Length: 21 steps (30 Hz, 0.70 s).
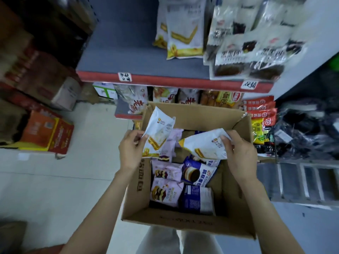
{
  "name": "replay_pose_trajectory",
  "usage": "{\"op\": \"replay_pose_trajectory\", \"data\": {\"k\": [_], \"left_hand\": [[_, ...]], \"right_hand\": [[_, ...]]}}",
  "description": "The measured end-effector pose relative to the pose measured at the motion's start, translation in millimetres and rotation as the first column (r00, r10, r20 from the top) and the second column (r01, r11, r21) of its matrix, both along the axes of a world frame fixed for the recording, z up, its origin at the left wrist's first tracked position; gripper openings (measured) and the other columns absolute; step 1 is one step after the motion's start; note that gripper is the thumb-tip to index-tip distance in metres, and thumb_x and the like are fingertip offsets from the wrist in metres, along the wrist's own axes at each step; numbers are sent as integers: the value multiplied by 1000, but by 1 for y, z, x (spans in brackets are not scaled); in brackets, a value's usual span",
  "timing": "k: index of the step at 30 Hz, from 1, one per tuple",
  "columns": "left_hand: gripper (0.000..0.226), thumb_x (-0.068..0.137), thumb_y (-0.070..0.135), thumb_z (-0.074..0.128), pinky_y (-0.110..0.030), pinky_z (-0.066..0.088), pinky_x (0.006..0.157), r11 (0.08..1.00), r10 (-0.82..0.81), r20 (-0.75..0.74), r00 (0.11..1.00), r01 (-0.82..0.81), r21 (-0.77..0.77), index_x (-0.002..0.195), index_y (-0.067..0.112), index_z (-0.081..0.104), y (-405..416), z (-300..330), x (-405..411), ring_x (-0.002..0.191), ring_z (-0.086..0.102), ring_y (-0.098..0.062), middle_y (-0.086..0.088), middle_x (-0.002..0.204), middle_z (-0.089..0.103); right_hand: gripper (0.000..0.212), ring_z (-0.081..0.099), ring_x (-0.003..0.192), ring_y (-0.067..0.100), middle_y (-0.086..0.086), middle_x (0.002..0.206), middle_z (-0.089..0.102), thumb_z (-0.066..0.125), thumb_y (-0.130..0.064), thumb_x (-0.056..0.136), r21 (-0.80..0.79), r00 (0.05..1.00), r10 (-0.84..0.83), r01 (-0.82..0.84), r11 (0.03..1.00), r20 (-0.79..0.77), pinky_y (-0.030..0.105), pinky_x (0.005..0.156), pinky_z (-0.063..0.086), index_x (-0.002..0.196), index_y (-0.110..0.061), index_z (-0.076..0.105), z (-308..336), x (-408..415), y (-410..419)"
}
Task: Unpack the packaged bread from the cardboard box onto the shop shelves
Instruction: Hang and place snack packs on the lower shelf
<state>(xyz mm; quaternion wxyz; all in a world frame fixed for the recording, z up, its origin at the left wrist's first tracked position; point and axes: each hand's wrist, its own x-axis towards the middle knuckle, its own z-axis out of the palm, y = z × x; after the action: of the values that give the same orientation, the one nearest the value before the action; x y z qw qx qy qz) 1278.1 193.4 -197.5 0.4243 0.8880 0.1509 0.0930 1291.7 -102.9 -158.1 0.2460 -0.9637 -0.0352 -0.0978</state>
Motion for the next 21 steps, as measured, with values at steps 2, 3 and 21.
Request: {"op": "replay_pose_trajectory", "data": {"k": [2, 3, 21], "left_hand": [[11, 91, 18, 62, -30, 49, 73, 1000, 26, 83, 996, -26, -5, 88, 8, 64, 12, 24, 9, 77, 56, -9, -2, 88, 58], [11, 91, 17, 61, -26, 47, 73, 999, 40, 125, 991, -39, -15, 89, 6, 64, 17, 35, 14, 77, 54, -6, -1, 89, 56], [7, 94, 24, 56, -35, 45, 70, 974, 166, 265, 950, -116, -196, 92, 20, 61, 81, 82, 103, 74, 58, -10, 9, 81, 63]], "right_hand": [[23, 48, 43, 29, 3, 53, 49, 50, -26, 93, 3, 999, 5, -5, 1000, 48, 25, 41, 28, 94, -6, 62, 25, 17, 14], [23, 50, 44, 29, 7, 54, 54, 51, -25, 93, -3, 997, 3, -2, 1000, 75, 26, 41, 30, 97, -6, 64, 37, 27, 21], [41, 63, 70, 38, 19, 79, 65, 45, 4, 89, -412, 962, 209, -121, 903, 176, 36, 56, 37, 128, -7, 47, 126, 248, 151]]}}
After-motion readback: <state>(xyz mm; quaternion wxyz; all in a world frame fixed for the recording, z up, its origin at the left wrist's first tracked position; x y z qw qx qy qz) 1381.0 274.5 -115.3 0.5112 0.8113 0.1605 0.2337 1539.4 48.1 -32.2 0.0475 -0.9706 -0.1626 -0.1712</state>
